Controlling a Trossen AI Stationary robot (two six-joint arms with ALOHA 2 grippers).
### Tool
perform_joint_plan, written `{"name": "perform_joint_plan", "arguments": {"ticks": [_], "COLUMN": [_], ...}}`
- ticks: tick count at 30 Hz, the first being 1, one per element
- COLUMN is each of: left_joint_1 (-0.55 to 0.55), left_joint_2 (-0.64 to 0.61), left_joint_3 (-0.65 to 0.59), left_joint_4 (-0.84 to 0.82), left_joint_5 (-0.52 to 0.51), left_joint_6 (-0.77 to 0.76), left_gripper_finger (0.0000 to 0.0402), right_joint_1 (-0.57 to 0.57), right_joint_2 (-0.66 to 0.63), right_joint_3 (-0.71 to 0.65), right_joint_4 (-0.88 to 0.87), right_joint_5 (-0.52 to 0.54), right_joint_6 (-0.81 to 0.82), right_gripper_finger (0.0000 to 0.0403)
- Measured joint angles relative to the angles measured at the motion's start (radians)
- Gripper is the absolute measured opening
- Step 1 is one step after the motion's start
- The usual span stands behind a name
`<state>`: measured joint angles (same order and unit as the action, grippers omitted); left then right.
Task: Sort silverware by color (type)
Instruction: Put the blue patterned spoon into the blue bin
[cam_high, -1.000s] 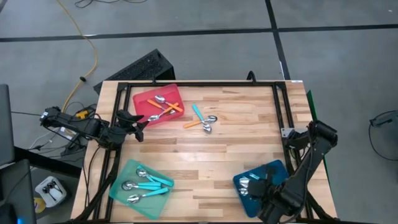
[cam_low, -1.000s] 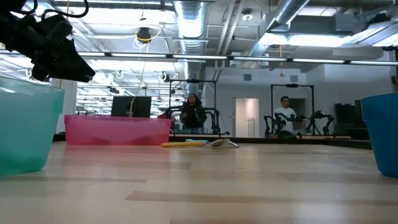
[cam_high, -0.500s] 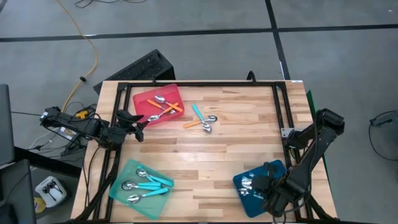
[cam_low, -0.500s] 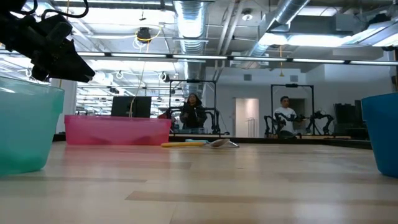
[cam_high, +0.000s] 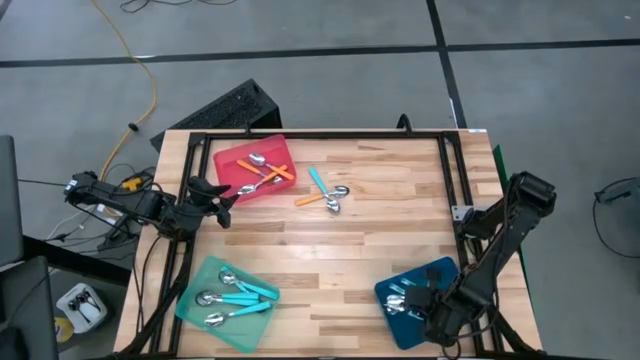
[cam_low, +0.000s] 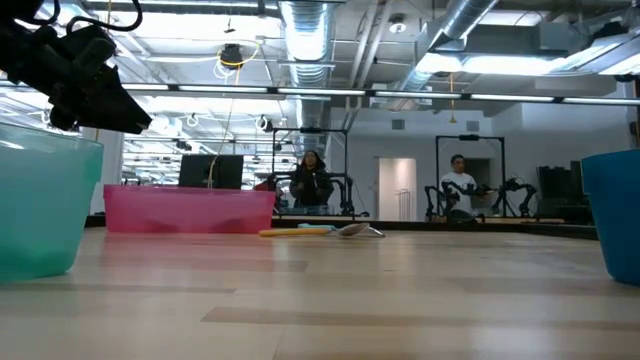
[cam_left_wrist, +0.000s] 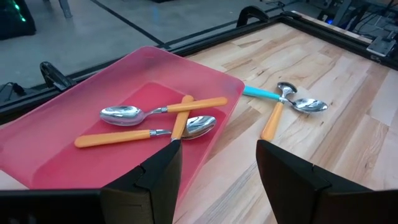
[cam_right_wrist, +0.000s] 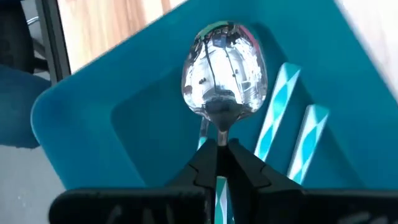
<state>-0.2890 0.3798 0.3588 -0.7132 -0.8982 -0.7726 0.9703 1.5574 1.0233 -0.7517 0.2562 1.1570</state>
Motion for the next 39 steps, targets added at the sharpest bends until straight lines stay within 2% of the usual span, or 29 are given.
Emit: {"name": "perform_joint_plan", "arguments": {"ticks": [7,14,22,39], "left_joint_1": [0.0,0.0,0.0,0.0], "left_joint_2": [0.0,0.0,0.0,0.0], "left_joint_3": [0.0,0.0,0.0,0.0], "left_joint_4": [0.0,0.0,0.0,0.0], "left_joint_5": [-0.001,-0.003,-0.003,-0.002], "left_joint_6": [0.0,-0.007,-0.009,-0.01], "left_gripper_finger": [0.019,0.019,0.019,0.019], "right_joint_1": [0.018,0.019,0.021,0.021], "right_joint_2": [0.001,0.001,0.001,0.001], "right_joint_3": [-0.115,-0.159,-0.249,-0.261], "right_joint_4": [0.156,0.186,0.334,0.33], "right_joint_5": [0.004,0.006,0.007,0.004], "right_joint_6": [0.059,0.067,0.107,0.159], "right_gripper_finger": [0.0042,0.0042,0.0045,0.0051]}}
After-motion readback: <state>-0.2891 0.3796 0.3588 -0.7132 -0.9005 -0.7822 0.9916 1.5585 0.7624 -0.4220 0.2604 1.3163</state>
